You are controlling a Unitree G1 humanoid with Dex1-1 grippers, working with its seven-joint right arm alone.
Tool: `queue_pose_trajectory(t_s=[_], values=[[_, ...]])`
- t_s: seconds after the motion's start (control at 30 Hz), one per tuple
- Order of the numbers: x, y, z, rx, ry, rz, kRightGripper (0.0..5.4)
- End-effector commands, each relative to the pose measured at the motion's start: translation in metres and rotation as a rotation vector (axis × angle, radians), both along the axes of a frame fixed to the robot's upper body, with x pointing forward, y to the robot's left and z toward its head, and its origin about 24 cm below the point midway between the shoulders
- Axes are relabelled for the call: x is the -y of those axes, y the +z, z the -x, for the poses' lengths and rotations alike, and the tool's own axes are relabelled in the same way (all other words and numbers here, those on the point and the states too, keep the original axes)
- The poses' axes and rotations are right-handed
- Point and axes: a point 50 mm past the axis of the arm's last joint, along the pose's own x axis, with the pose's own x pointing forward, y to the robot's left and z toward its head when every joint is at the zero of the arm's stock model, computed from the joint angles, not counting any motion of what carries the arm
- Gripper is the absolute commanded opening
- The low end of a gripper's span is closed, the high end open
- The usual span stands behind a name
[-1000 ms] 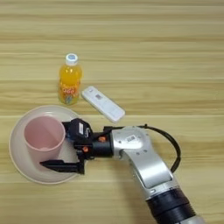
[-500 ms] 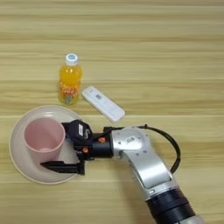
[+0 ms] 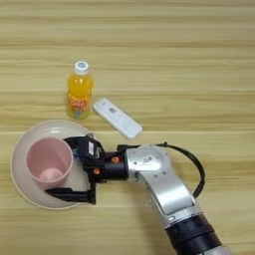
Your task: Move the objects on the table
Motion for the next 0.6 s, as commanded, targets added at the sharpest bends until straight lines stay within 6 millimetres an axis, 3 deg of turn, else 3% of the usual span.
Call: queue_pose_trajectory(t_s=[0.03,0.6], values=[[-0.0003,0.0191,-0.0108,0.108,-0.021,-0.017,5.36],[0.0048,0.0255,-0.0087,0.117,-0.001,-0.021,5.36]])
